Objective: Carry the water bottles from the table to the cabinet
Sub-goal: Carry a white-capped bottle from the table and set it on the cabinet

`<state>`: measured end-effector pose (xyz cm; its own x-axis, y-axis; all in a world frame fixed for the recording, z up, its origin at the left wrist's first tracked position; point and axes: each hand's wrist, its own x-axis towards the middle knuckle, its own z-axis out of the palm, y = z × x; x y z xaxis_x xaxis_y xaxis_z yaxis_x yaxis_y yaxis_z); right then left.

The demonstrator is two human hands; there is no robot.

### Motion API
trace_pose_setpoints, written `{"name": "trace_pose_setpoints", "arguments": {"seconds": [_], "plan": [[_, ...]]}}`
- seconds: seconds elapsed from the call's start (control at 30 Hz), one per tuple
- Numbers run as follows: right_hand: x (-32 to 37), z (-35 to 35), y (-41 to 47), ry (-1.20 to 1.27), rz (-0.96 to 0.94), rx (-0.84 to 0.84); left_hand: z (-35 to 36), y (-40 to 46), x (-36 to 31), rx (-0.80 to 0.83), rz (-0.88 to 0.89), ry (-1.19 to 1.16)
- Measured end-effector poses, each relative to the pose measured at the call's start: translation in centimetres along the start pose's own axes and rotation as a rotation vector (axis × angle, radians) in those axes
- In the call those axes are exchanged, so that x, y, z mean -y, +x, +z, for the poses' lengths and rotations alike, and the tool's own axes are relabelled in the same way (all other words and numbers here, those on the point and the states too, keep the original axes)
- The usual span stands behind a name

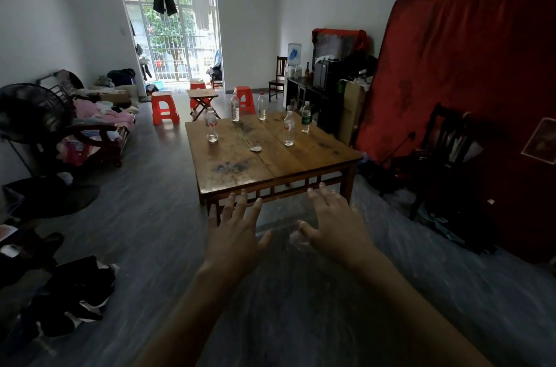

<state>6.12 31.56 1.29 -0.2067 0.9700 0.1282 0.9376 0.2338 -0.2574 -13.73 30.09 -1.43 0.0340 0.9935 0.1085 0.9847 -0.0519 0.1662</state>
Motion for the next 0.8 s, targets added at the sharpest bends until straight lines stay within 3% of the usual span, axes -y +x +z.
{"name": "trace_pose_setpoints", "arguments": {"seconds": [0.47, 0.8], "plan": [[-13.4, -1.8, 16.9, 0.007, 0.076, -0.019, 1.6, 20.0, -9.2, -0.06, 0.047, 0.022], [-19.6, 0.0, 23.8, 0.05, 0.132, 0.006, 5.0, 30.2, -12.1, -0.039, 0.08, 0.126]]}}
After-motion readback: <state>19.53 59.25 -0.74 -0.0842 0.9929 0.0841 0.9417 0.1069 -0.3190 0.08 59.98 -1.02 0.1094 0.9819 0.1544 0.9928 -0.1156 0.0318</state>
